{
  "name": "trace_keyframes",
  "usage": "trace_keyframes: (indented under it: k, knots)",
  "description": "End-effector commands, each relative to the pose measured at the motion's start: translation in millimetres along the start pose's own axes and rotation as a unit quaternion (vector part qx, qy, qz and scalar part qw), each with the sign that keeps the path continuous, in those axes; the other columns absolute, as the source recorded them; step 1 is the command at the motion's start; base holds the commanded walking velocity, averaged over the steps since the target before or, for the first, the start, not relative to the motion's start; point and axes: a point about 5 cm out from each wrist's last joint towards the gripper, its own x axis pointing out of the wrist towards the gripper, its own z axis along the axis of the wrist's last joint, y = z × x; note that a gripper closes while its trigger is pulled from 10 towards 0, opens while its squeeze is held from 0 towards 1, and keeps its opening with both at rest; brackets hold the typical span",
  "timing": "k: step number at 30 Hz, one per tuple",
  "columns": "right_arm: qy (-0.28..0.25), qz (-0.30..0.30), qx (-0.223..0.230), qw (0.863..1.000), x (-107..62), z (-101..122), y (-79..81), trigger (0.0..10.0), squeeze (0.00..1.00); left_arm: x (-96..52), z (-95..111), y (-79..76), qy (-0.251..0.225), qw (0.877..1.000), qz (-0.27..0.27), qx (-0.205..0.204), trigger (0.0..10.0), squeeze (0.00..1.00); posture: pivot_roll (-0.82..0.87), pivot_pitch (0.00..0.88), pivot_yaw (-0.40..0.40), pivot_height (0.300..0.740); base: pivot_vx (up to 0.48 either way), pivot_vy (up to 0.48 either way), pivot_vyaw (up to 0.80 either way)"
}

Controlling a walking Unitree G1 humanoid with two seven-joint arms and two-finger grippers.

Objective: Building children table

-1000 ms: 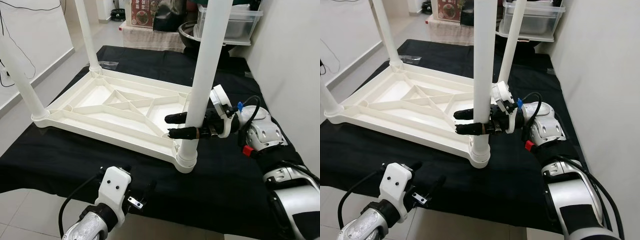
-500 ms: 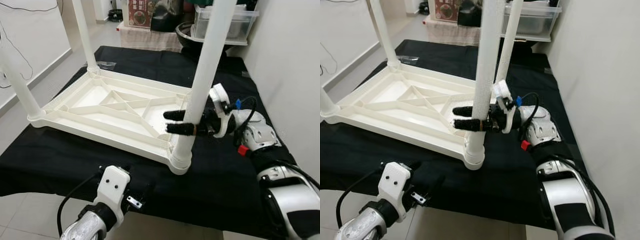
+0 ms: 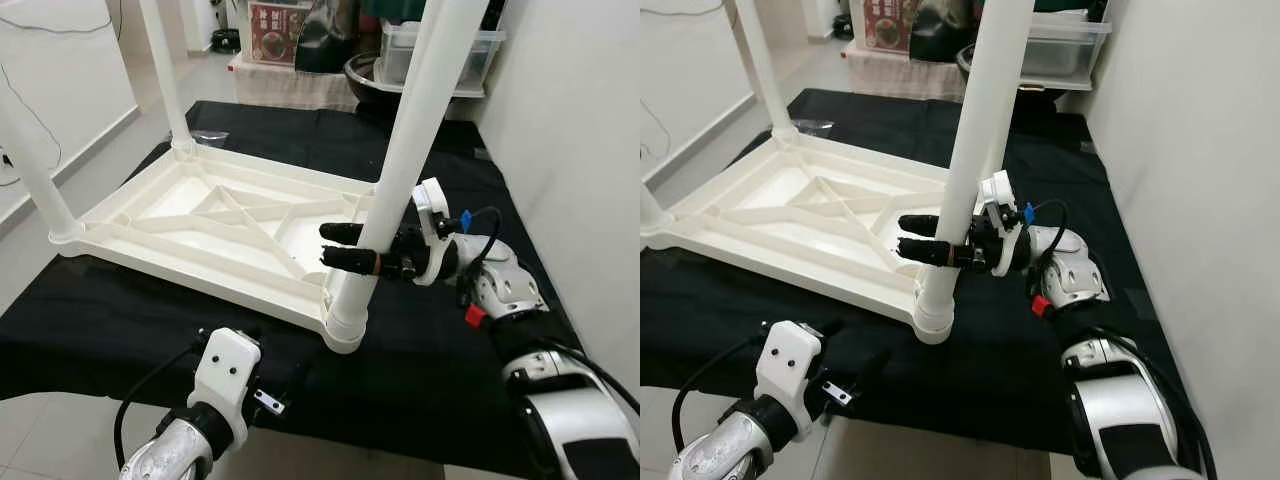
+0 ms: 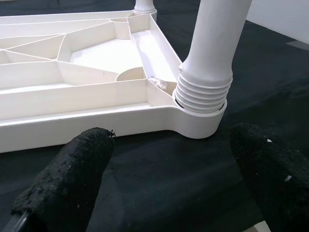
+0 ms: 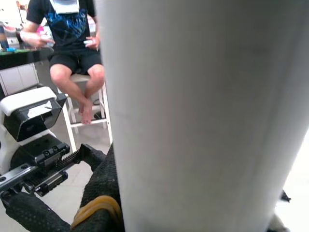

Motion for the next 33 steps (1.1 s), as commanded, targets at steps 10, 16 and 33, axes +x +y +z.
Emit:
trace_keyframes:
  k: [10,16,33]
  knots:
    - [0.12,-0.084,-0.016,0.989,4.3,-24,-3.1,10.0,0.0,8.1,-2,1.8,-0.001,1.0,0.0,0.001,10.0,0.0,0.18,0.051,-0.066,0.74,0.0,0.0,0.0]
    - [0.131,-0.179,-0.013,0.975,4.3,-30,-13.3,10.0,0.0,9.2,-1,3.2,-0.004,1.0,0.005,0.002,10.0,0.0,0.17,0.052,-0.069,0.74,0.0,0.0,0.0]
    - [0.096,-0.537,0.082,0.834,-14.2,-46,-44.2,10.0,0.0,13.1,-1,5.0,-0.009,1.0,0.009,0.003,10.0,0.0,0.16,0.055,-0.073,0.74,0.0,0.0,0.0]
